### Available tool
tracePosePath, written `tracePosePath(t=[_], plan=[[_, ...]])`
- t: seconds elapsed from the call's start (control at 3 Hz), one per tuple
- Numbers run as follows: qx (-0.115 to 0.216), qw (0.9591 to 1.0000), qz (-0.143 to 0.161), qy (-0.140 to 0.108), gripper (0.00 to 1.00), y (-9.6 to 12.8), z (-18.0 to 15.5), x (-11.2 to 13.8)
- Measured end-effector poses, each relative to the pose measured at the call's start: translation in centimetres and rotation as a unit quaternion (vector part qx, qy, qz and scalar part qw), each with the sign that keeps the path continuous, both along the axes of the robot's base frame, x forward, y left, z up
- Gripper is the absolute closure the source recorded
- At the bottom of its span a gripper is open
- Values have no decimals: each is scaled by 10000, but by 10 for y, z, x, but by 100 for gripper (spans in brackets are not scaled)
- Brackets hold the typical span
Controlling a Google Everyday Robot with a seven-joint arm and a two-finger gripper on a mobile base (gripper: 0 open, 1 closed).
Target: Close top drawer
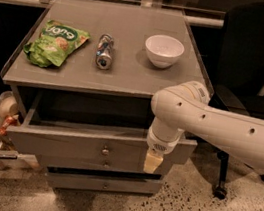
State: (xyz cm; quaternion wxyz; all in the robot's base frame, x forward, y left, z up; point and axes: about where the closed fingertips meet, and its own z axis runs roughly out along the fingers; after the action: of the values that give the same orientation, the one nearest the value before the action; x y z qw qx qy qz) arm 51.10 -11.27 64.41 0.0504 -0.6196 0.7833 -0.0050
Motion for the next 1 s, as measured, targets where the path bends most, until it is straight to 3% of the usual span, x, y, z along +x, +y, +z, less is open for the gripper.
tracePosePath(t=[0.33, 0.67, 1.0], plan=[[0, 10000, 0, 0, 0, 0, 0, 0], [0, 10000, 0, 0, 0, 0, 0, 0], [0, 10000, 0, 1, 19, 0, 0, 0]])
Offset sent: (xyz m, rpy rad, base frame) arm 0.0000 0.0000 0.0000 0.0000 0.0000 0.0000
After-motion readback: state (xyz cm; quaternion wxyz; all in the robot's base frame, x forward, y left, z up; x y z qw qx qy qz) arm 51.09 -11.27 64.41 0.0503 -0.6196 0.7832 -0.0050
